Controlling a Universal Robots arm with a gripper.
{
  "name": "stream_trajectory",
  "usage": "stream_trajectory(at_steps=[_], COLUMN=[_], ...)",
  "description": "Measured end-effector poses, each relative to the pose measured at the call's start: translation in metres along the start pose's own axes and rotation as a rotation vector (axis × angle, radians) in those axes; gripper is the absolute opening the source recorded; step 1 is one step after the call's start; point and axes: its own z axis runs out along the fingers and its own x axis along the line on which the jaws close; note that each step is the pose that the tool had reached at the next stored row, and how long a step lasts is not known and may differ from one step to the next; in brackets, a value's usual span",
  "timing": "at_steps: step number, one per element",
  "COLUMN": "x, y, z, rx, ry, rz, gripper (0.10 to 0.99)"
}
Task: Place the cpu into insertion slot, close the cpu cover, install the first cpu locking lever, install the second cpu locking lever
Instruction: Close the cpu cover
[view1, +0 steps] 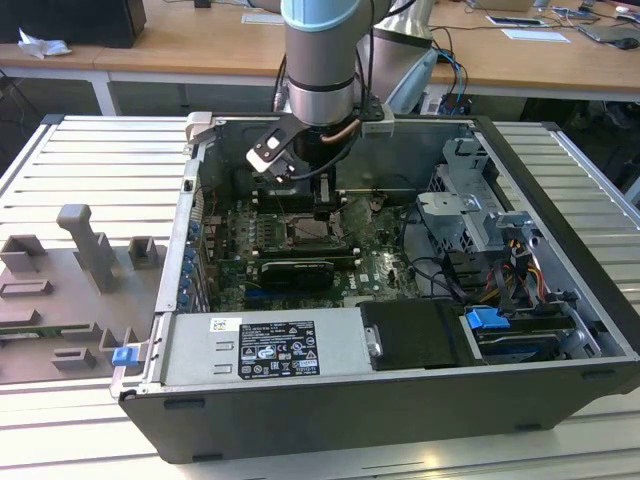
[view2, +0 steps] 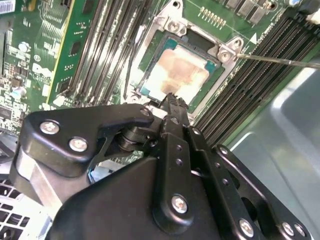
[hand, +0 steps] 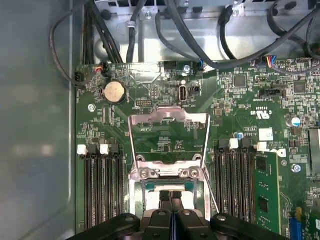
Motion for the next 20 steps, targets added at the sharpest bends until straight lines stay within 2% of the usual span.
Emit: stream_trajectory(at_steps=[1, 3, 4, 6, 7, 9, 10, 13, 17, 20], x=[0.0001, 0.0002, 0.0004, 0.0005, 0.0006, 0.0008, 0.0009, 0.0013, 0.0018, 0.0023], y=[0.0003, 0.001, 0.0016, 0.0021, 0.0028, 0.0068, 0.0134, 0.0271, 0.0373, 0.0548], z=[-0.0024, -0.0114, -0.0186, -0.0253, -0.0278, -0.0277, -0.0272, -0.0261, -0.0293, -0.0278], rx=[0.0, 0.0, 0.0, 0.0, 0.0, -0.001, 0.0, 0.0, 0.0, 0.0], ry=[-0.0014, -0.0031, -0.0039, -0.0051, -0.0068, -0.0073, -0.0076, -0.0076, -0.0075, -0.0077], rz=[0.0, 0.0, 0.0, -0.001, -0.001, -0.001, -0.001, -0.001, -0.001, -0.001], gripper=[0.106, 0.106, 0.106, 0.106, 0.106, 0.106, 0.106, 0.106, 0.106, 0.106])
